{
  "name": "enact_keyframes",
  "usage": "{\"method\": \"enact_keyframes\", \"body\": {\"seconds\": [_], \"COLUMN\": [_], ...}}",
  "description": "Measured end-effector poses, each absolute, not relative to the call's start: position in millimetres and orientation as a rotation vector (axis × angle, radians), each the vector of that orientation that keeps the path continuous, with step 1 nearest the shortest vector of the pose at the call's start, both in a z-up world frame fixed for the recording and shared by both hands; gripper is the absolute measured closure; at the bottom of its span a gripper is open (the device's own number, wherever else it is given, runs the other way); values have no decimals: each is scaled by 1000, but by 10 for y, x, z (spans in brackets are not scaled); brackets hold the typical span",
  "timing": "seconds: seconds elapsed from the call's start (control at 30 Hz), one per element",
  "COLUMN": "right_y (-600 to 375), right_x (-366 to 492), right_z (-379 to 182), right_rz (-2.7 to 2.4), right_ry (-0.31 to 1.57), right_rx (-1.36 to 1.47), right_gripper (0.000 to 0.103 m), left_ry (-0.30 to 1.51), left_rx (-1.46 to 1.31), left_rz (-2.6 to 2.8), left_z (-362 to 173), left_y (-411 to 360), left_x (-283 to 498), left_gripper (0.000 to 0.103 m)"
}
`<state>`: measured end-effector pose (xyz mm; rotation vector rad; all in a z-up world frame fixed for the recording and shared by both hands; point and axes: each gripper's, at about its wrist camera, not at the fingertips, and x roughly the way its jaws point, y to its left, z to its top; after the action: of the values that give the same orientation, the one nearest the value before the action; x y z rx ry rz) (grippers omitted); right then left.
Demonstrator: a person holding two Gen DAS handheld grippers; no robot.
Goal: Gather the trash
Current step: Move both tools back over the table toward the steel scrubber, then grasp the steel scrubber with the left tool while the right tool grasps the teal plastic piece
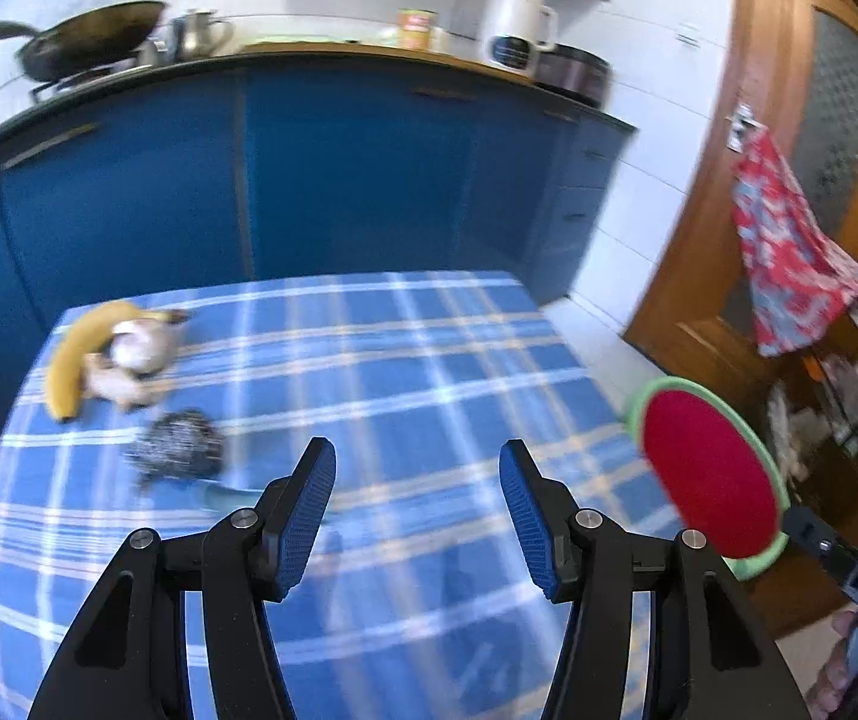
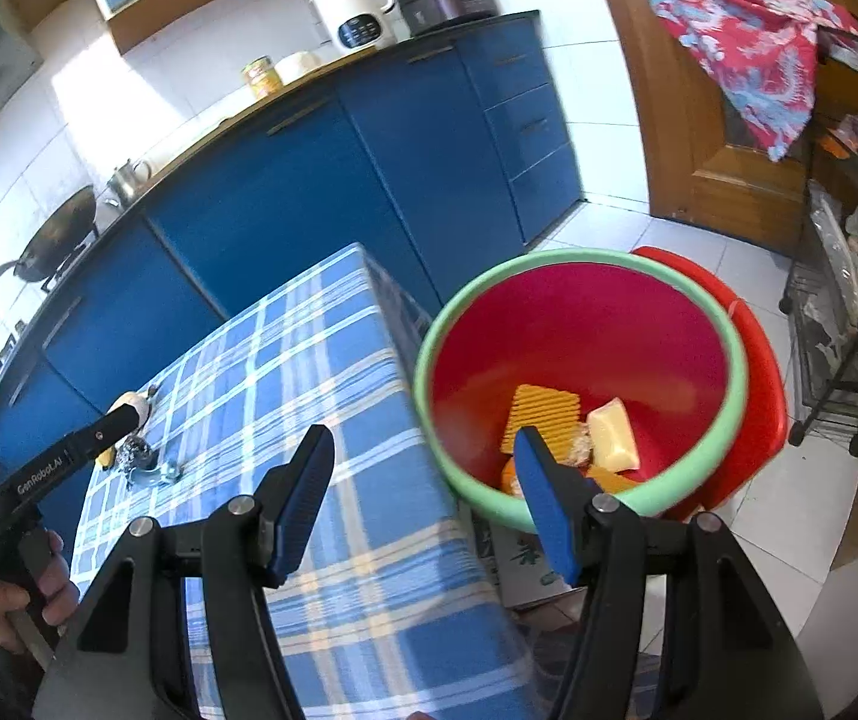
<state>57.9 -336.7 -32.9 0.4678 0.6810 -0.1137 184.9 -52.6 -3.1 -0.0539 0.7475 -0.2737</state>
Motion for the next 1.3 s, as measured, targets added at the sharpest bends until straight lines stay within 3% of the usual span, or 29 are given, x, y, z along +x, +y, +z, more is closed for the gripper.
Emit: {"method": "enact_keyframes", "body": {"seconds": [0.37,0.97,1.1,1.3], "right_y": [-2869,-2289,-2133,-1877], "right_x": [888,1436,1552,1689], "right_z": [-309,-448,-457,-476], "right_rz": [-59,33,69,118], "right_ry": [723,805,813,826], "right_rx": [411,326,306,269], "right_gripper": [39,39,39,39], "left_ry": [811,887,899,895], "left_rx": [-90,-160,-166,-186], "left_rz": [-115,-72,-44,-47], "left_z": [-303,-800,-851,-808], "left_y": [199,516,573,642], "left_x": [2266,2674,2718,2693], "left_gripper": [39,39,46,64]}}
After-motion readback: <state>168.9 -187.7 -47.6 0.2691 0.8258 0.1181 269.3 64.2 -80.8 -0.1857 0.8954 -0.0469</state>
